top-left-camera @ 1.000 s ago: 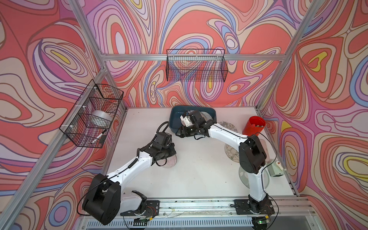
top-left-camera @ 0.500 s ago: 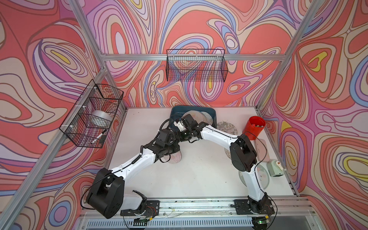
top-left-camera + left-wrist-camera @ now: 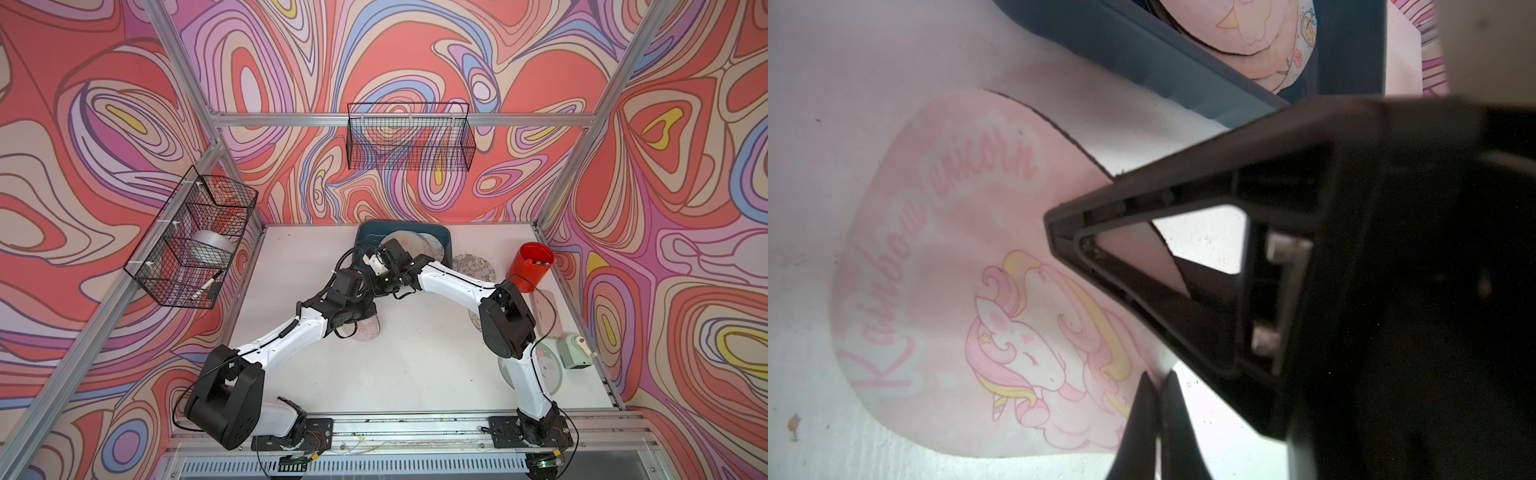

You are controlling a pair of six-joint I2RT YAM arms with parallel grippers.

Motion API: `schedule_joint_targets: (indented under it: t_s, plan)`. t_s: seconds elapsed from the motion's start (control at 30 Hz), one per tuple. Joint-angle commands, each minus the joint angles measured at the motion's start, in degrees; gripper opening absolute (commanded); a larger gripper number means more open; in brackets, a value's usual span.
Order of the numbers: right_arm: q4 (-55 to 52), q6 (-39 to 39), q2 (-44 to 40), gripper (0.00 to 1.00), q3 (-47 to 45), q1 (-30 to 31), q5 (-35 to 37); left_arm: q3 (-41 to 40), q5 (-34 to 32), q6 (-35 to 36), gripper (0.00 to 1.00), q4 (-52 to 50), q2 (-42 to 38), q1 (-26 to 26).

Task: Put the coasters into the storage box
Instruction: Pick up the coaster from the center of the board.

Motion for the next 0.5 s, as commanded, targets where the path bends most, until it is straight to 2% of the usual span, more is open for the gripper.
schedule_joint_targets:
  t_s: [0.0, 0.1, 0.2, 0.23, 0.27, 0.33, 0.4, 0.47]
  plan:
    - [-0.11, -0.28, 0.12, 0.0, 2.07, 0.23, 1.74, 0.37, -1.77, 0.93, 0.06, 0.84, -0.55, -0.28]
    - [-0.52, -0.6, 0.17, 0.0, 3.1, 0.19, 2.79, 0.28, -2.42, 1.36, 0.25, 0.47, -1.07, -0.27]
    - [-1.29, -1.25, 0.26, 0.0, 4.78, 0.19, 4.02, 0.13, -2.74, 1.63, 0.48, 0.45, -1.6, -0.27]
    - [-1.56, -1.55, 0.49, 0.0, 5.56, 0.14, 4.53, 0.1, -2.84, 1.66, 0.57, 0.4, -1.82, -0.29]
    - [-1.91, -1.94, 0.49, 0.0, 6.27, 0.14, 5.17, 0.01, -2.91, 1.74, 0.7, 0.28, -2.02, -0.33]
    - [-2.45, -2.69, 0.59, 0.0, 7.6, 0.05, 6.69, -0.28, -3.03, 1.62, 0.86, 0.17, -2.59, -0.29]
    - [-2.96, -3.54, 0.61, 0.0, 9.15, -0.28, 8.03, -0.91, -3.19, 1.74, 0.96, 0.54, -3.29, -0.27]
    - [-3.38, -4.19, 0.61, 0.0, 11.02, -0.94, 9.15, -1.62, -3.68, 1.79, 1.0, 1.05, -4.05, -0.27]
